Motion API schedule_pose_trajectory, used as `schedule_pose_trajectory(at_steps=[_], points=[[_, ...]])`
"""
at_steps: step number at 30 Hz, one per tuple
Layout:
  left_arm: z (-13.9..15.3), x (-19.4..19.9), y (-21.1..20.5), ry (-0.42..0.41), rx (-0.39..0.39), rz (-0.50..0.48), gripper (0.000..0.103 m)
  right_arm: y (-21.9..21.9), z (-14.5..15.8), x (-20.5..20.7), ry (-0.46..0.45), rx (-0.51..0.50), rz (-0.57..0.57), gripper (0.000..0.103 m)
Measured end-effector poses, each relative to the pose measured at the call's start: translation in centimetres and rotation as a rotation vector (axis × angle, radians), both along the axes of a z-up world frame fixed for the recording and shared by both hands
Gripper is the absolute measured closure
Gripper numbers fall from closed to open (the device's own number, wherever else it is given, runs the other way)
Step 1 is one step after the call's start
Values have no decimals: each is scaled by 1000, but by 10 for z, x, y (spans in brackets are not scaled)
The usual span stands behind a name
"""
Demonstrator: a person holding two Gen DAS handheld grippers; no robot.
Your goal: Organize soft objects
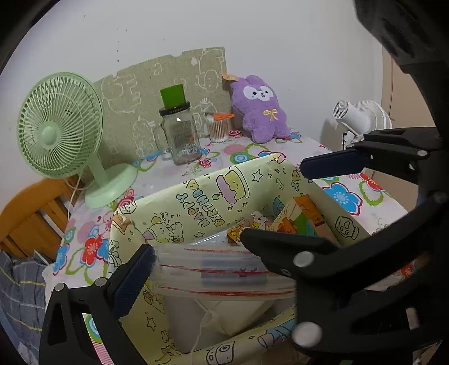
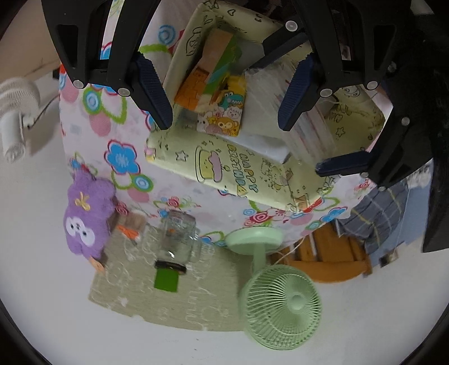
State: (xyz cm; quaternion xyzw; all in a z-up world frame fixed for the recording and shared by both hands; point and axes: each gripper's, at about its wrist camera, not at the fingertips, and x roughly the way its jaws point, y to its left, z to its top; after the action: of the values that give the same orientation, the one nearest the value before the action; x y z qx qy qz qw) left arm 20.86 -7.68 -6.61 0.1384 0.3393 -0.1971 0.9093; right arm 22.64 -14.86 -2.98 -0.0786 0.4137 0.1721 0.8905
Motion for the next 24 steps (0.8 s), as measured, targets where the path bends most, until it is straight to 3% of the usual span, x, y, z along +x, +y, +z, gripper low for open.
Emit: schedule_pose_trajectory(at_steps=[4,12,18,24], points=[[-1,3,1,5,0,4,0,0,3,-4,17,42,62,23],[-2,0,-1,-20,31,24,0,-5,-7,7,89,99,47,23],[0,2,3,-11,-7,5,0,-4,-3,1,129,149,111,26],[-1,-4,-4,-49,43,5,0,-5,-12,7,177,180,100,26]])
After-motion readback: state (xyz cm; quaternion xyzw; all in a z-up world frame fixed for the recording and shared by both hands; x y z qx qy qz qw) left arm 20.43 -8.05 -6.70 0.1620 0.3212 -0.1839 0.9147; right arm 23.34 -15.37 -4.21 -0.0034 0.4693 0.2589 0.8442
